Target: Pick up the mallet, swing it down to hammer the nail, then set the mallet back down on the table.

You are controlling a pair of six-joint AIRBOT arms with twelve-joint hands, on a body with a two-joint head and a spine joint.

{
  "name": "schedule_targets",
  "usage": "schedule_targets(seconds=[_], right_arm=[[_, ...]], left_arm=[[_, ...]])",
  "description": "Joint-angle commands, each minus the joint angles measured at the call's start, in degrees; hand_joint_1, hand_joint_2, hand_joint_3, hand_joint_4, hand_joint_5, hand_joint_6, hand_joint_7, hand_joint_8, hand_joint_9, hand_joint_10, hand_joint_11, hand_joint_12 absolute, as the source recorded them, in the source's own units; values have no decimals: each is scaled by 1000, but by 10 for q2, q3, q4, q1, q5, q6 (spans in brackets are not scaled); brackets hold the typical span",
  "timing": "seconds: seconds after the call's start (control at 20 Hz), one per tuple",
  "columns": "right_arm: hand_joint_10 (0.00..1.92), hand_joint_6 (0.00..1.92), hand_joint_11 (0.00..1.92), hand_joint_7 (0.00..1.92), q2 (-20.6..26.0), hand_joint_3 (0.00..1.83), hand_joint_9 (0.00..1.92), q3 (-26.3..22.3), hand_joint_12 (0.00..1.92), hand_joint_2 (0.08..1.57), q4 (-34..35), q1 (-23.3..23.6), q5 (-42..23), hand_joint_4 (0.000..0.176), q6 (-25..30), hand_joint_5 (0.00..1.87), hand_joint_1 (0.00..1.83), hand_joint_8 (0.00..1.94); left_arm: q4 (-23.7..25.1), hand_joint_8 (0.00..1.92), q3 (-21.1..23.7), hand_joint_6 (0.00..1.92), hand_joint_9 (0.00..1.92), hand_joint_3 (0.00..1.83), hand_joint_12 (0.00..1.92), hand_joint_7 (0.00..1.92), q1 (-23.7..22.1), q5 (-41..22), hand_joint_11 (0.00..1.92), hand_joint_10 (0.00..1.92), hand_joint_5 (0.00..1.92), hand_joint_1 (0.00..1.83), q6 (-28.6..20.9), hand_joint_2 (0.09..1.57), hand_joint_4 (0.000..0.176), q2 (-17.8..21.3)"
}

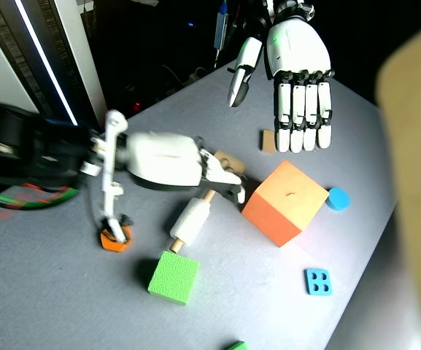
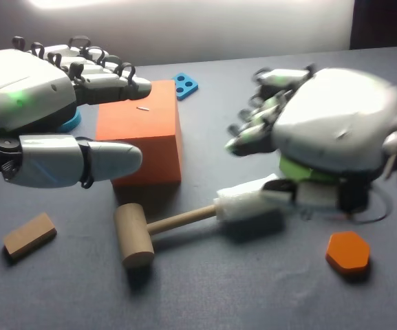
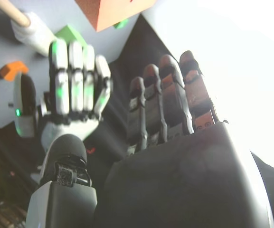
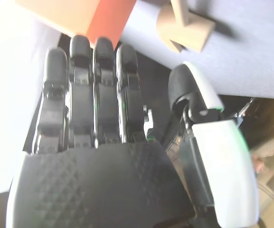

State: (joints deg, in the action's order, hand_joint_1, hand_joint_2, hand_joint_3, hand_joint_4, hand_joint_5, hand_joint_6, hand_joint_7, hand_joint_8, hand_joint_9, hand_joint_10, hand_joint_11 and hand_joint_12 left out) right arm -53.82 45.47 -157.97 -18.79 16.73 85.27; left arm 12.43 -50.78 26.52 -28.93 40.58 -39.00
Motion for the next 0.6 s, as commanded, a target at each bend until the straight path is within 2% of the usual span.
schedule_targets(seconds=[0.0,0.05,0.1,0.15,0.2,0.3,0.35,0.4,0.45,0.5,0.55], right_arm=[[1856,1805,480,435,14,0,453,-9,1891,1259,15,14,22,0,-1,435,577,1868],[1920,1920,695,569,37,0,562,-19,1921,1223,41,24,7,21,-1,653,563,1940],[1921,1921,784,659,55,0,654,-26,1921,1223,47,33,-8,15,-2,756,494,1941],[1921,1921,1085,965,73,0,973,-30,1921,1238,47,45,-33,9,-10,982,370,1941],[1921,1921,1481,1319,97,0,1375,-32,1921,1203,76,55,-58,5,-8,1267,351,1941],[1921,1921,1750,1627,135,0,1684,-35,1921,1179,85,62,-85,0,29,1564,351,1941],[1921,1921,1781,1696,141,2,1744,-35,1921,1204,85,66,-88,0,27,1631,395,1941],[1921,1921,1786,1712,143,11,1760,-34,1921,1230,85,69,-90,3,14,1633,443,1941],[1921,1921,1790,1698,141,28,1763,-34,1921,1292,85,71,-90,17,-1,1573,667,1941],[1921,1921,1779,1688,139,14,1759,-34,1921,1339,85,72,-90,143,-8,1515,874,1941],[1921,1921,1764,1673,136,16,1744,-34,1921,1369,85,72,-87,169,-13,1489,935,1941]], left_arm=[[-5,1809,2,1810,270,2,1844,202,-11,-58,280,1838,203,141,-1,1308,0,6],[-1,1920,4,1888,610,7,1920,661,-14,-55,604,1920,633,86,-1,1338,0,6],[-1,1921,6,1914,849,4,1921,950,-14,-55,831,1921,896,70,-1,1344,0,6],[2,1921,7,1920,1186,3,1921,1255,-14,-53,1179,1921,1174,115,-1,1330,0,6],[4,1921,8,1921,1381,0,1921,1419,-13,-50,1364,1921,1328,235,-1,1272,0,6],[4,1921,11,1921,1482,0,1921,1472,-11,-49,1466,1921,1369,379,-3,1226,0,6],[4,1921,12,1921,1507,2,1921,1494,-11,-45,1506,1921,1407,564,-3,1247,0,6],[2,1921,13,1921,1529,5,1921,1504,-12,-42,1541,1921,1403,718,-3,1270,0,5],[2,1921,14,1921,1555,11,1921,1516,-16,-39,1570,1921,1377,948,-3,1311,0,3],[2,1921,14,1921,1557,21,1921,1512,-18,-37,1573,1921,1359,1065,-3,1361,0,3],[2,1921,15,1921,1544,5,1921,1500,-21,-37,1563,1921,1350,1091,-3,1392,17,3]])
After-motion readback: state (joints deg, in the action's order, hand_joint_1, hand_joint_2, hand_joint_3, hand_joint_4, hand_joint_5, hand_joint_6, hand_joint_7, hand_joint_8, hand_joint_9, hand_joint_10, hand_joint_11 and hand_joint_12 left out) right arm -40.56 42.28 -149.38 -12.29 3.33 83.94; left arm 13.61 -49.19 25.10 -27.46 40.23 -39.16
